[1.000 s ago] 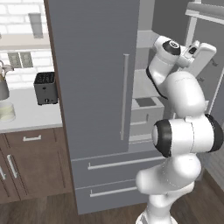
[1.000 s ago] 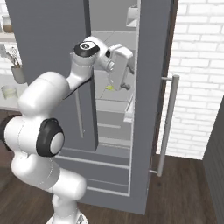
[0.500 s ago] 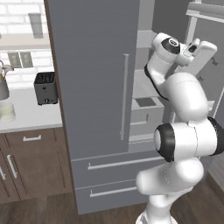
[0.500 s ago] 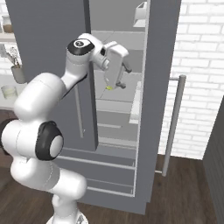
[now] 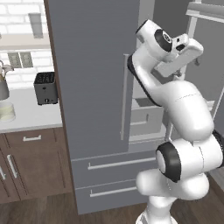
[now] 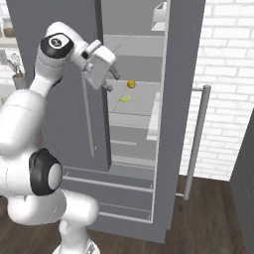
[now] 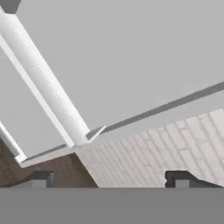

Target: Grab a lemon wedge from the fridge and one ice cube from the ice bowl, and put them in the glass of lemonade.

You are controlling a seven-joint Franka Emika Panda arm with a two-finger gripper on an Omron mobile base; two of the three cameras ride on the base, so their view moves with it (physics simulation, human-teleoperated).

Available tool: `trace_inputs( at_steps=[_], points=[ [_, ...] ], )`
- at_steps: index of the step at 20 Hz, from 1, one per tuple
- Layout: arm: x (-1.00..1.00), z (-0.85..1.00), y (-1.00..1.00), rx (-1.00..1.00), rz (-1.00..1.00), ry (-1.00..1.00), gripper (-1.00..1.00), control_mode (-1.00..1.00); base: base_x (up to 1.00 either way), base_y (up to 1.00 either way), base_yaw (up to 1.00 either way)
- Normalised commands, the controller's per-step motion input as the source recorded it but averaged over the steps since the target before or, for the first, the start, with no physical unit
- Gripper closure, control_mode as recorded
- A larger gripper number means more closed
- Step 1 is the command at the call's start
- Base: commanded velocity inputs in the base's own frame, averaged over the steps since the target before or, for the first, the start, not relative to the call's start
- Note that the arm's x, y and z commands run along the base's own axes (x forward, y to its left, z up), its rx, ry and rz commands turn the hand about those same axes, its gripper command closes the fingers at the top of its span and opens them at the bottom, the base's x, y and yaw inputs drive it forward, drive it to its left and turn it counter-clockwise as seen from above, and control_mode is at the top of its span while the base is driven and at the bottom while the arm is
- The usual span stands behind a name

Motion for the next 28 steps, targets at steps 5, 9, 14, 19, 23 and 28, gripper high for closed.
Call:
trace_inputs(
  at_steps=[5, 9, 14, 19, 23, 28],
  points=[
    [0.00, -0.44, 0.99, 0.39, 0.38, -0.67, -1.00, -1.00, 0.00, 0.00, 0.00],
    [0.07, -0.68, 0.91, 0.43, 0.52, -0.31, -1.00, -1.00, 0.00, 0.00, 0.00],
    [0.29, -0.48, 0.53, 0.30, 0.66, -0.04, -1.00, -1.00, 0.00, 0.00, 0.00],
    [0.12, -0.01, 0.05, -0.04, 0.15, 0.09, -1.00, -1.00, 0.00, 0.00, 0.00],
    [0.00, -0.06, 0.33, -0.08, 0.01, -0.02, -1.00, -1.00, 0.00, 0.00, 0.00],
    [0.07, -0.48, 0.56, 0.00, 0.11, -0.31, -1.00, -1.00, 0.00, 0.00, 0.00]
  ],
)
